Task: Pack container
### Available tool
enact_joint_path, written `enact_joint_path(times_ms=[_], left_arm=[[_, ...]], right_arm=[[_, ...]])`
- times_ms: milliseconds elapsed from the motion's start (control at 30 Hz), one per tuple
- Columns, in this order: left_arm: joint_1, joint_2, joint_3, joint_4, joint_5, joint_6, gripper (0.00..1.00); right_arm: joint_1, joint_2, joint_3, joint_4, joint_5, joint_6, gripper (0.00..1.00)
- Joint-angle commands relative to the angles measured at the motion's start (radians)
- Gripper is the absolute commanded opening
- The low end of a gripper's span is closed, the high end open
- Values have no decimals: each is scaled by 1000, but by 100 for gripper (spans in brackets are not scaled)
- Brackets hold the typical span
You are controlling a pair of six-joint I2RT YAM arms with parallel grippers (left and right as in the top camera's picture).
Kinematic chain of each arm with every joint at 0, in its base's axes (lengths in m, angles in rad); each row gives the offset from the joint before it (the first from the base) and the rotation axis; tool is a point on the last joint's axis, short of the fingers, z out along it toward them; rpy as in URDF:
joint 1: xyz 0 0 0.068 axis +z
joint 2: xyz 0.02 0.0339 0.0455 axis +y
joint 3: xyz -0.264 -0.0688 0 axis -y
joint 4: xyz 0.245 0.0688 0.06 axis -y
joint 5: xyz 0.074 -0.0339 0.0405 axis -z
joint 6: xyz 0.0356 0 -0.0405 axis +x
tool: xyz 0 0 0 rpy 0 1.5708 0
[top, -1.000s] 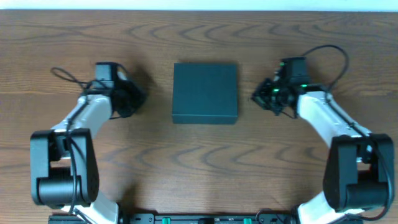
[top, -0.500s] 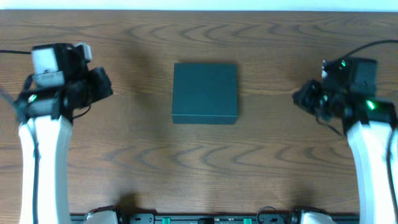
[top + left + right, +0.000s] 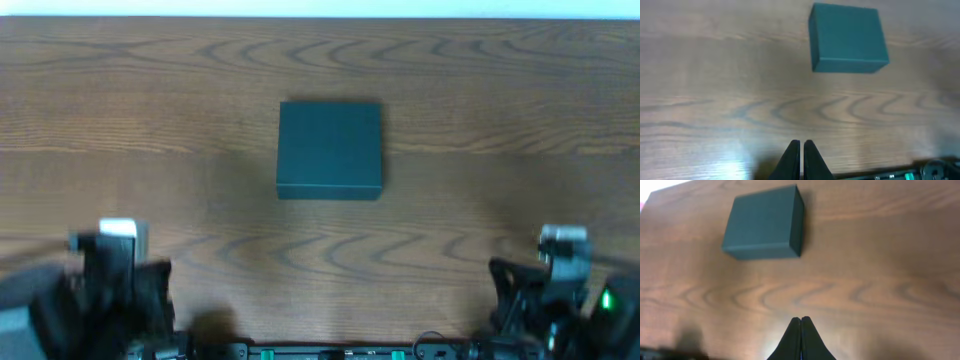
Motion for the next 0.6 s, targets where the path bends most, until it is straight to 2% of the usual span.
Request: enact_joint_path(times_ms=[0,133,300,333,367,400,433,467,567], left_arm=[[-1,-80,0,20,36,47,6],[-1,-137,-111,186,16,150,6],[-1,-109,-323,431,38,158,6],[-1,-98,-368,478,52,156,18],[-1,-86,-409,521,71,155,47],[-1,-73,-446,563,92,156,79],[-1,-61,-477,601,104,156,89],[-1,-49,-504,638,112,156,97],[-1,3,-579,772,106,156,95]], right_arm=[[-2,-48,8,-30,26,-79,1],[-2,-55,-32,114,63,-134,2],[-2,-53,-129,391,63,-134,2],[-2,-53,-149,435,60,-134,11],[-2,-51,-176,488,51,-134,36],[-2,-49,-205,540,50,-133,67],[-2,-45,-237,592,42,-133,89],[-2,-41,-265,633,34,-133,99],[-2,-16,-375,759,10,-129,99]])
